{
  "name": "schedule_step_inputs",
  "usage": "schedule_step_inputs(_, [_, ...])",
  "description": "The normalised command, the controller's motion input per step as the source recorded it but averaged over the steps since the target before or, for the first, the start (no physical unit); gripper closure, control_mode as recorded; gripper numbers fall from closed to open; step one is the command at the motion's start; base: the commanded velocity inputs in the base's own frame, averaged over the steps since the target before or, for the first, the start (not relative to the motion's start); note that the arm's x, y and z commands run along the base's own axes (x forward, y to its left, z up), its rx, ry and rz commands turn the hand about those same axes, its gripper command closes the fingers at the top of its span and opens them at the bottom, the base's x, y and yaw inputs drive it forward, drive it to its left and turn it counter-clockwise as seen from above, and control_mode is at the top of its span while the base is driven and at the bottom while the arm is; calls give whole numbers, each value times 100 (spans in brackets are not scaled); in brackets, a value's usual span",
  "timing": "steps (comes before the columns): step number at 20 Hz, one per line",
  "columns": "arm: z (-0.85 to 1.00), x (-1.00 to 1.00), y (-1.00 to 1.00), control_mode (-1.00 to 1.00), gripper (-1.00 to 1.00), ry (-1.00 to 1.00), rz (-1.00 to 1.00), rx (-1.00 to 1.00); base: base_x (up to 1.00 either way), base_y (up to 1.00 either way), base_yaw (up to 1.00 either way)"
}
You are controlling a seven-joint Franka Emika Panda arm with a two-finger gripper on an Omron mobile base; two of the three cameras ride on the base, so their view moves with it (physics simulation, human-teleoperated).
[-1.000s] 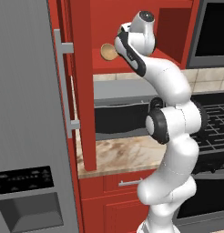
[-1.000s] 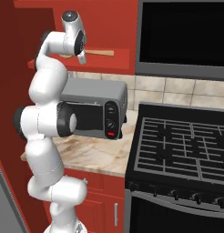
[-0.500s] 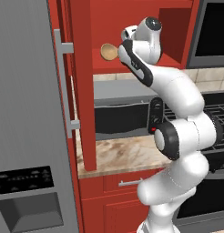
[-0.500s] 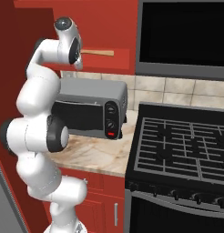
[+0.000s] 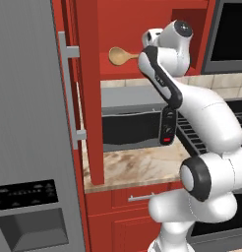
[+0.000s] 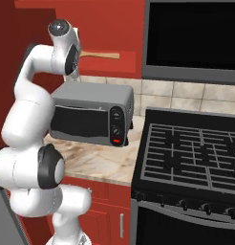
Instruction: Organize the utensils by type. Pick up the wooden spoons from the counter and place them in the open cabinet. Then pick up the metallic utensils from the counter and place them in the open drawer.
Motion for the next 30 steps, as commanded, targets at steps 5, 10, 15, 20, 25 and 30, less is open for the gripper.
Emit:
schedule_step_inputs(5, [6, -93, -5, -100, -100, 0, -29, 32, 0, 0, 0])
schedule_step_inputs(10, [-1, -96, 0, -100, -100, 4, -52, 30, 0, 0, 0])
schedule_step_inputs(15, [-3, -96, -2, -100, -100, 1, -52, 33, 0, 0, 0])
schedule_step_inputs(20, [-9, -100, -8, -100, -100, 0, -45, 29, 0, 0, 0])
schedule_step_inputs(25, [-28, -81, -11, -100, -100, 0, -38, 24, 0, 0, 0])
schedule_step_inputs(30, [-46, -51, -30, -100, -100, 2, -15, 21, 0, 0, 0])
